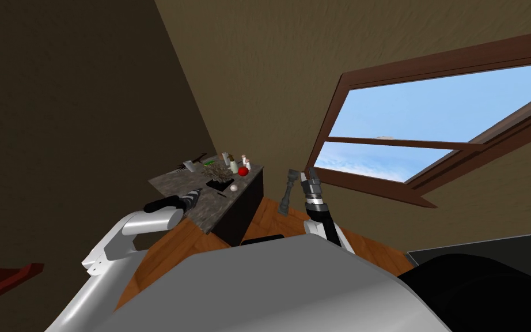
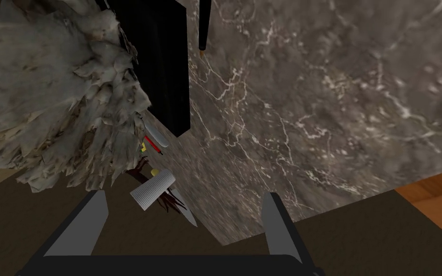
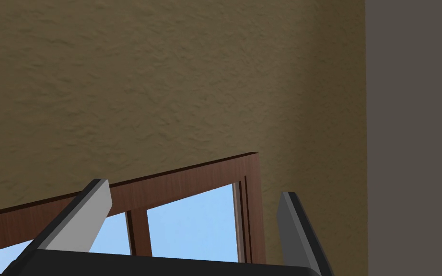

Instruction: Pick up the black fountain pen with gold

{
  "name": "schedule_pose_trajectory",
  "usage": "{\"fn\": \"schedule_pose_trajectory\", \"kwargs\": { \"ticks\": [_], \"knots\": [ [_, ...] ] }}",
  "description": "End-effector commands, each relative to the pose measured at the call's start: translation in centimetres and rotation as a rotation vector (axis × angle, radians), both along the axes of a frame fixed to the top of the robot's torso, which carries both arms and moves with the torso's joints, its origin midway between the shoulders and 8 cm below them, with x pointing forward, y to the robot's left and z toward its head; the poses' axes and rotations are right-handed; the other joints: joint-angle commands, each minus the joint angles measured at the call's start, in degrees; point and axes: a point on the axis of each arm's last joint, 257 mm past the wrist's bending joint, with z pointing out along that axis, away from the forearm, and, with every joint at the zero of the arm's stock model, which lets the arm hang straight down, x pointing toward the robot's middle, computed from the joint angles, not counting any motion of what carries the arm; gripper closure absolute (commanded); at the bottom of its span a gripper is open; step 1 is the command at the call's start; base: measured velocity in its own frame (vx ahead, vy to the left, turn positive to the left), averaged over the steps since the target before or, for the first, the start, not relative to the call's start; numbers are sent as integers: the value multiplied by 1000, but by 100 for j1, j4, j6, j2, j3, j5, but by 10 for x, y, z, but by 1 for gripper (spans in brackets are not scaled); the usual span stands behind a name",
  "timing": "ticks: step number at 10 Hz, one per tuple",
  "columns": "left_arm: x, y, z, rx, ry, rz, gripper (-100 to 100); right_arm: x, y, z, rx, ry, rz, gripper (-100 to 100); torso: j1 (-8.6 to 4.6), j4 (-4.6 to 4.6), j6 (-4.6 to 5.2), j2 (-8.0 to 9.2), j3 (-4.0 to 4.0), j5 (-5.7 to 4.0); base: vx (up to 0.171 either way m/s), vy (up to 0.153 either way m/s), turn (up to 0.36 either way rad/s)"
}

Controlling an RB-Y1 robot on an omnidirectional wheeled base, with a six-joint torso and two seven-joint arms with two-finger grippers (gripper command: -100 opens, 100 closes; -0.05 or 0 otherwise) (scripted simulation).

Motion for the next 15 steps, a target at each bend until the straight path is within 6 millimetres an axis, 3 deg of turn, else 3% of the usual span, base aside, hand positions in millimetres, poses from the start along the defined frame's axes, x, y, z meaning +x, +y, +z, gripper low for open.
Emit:
{"fn": "schedule_pose_trajectory", "kwargs": {
  "ticks": [1,15],
  "knots": [
    [-4,2,-13,-11,61,-2,-100,0,0,0,0,0,0,0,0,0,0,0,0,0,59,-16,-103],
    [-71,1,-84,-110,502,-12,-100,0,0,0,0,0,0,0,-1,-2,0,-6,-4,0,45,-8,-83]
  ]
}}
